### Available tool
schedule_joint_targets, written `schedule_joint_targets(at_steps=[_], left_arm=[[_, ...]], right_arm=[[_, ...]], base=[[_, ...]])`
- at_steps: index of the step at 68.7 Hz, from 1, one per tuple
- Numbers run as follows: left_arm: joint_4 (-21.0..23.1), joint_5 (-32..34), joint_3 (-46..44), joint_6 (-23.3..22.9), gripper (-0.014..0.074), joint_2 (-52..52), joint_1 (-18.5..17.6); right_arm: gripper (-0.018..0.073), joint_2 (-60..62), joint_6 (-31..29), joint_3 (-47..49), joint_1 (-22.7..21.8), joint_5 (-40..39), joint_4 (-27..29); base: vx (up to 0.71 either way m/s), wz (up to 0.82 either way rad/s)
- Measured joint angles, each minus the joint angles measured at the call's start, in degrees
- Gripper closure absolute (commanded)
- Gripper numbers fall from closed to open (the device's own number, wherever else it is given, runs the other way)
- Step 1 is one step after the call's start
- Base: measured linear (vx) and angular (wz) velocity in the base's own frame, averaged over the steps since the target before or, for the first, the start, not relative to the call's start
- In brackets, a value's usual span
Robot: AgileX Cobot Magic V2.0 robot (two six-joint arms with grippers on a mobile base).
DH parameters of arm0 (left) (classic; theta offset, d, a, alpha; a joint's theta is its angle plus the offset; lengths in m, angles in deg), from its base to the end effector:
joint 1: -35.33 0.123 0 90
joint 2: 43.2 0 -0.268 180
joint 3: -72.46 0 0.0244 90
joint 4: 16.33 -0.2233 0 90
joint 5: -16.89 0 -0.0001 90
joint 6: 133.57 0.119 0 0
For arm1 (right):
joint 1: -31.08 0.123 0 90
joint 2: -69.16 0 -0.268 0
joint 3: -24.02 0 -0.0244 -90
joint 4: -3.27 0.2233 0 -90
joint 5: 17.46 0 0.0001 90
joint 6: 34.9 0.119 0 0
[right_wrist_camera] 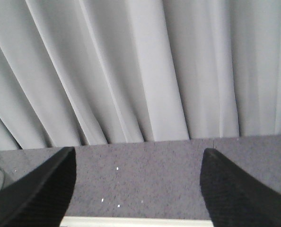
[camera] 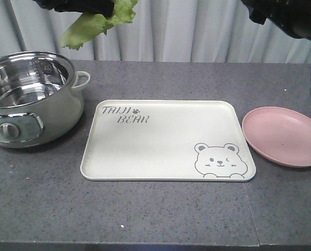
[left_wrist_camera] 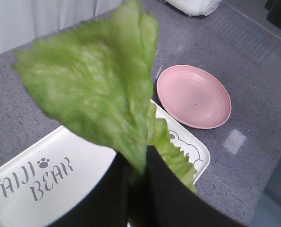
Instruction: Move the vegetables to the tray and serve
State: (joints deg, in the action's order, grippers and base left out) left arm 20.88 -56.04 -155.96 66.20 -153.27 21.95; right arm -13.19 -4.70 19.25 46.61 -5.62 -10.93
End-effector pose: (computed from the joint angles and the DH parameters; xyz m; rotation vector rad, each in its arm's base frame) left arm 0.3252 -0.1481 0.4390 0.7126 2.1139 -0.7563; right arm 0.2941 0.0755 0.4063 0.0491 1.7340 0.3669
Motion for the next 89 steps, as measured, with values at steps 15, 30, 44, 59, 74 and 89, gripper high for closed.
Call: schedule_joint_targets(at_steps=[15,30,44,59,74,89], left_arm=[[0.0,0.0,0.0,0.0,0.0603,0.0,0.0],[0.0,0.0,0.0,0.0,0.0603,0.0,0.0],[0.0,0.0,0.0,0.0,0.0603,0.0,0.0],[0.0,0.0,0.0,0.0,0.0603,0.0,-0.2],[-0.1,0.1,0.0,0.3,0.0603,-2.6,-5.2],[0.0,1.4,0.0,0.5,0.0603,-6.1,-7.3]], right_arm=[[0.0071,0.0,-14.9,0.0,0.0,7.6,17.5],[0.0071,0.0,-39.9,0.7,-0.2,12.2,47.5],[0.007,0.0,-62.8,5.0,-8.9,21.9,75.9],[0.0069,-5.1,-74.8,6.7,-24.1,44.3,97.8],[0.0069,-13.3,-83.0,6.7,-23.9,54.9,108.2],[0.0069,-17.6,-89.3,6.7,-19.9,54.9,109.2]], base=[[0.0,0.0],[0.0,0.0],[0.0,0.0],[0.0,0.0],[0.0,0.0],[0.0,0.0]])
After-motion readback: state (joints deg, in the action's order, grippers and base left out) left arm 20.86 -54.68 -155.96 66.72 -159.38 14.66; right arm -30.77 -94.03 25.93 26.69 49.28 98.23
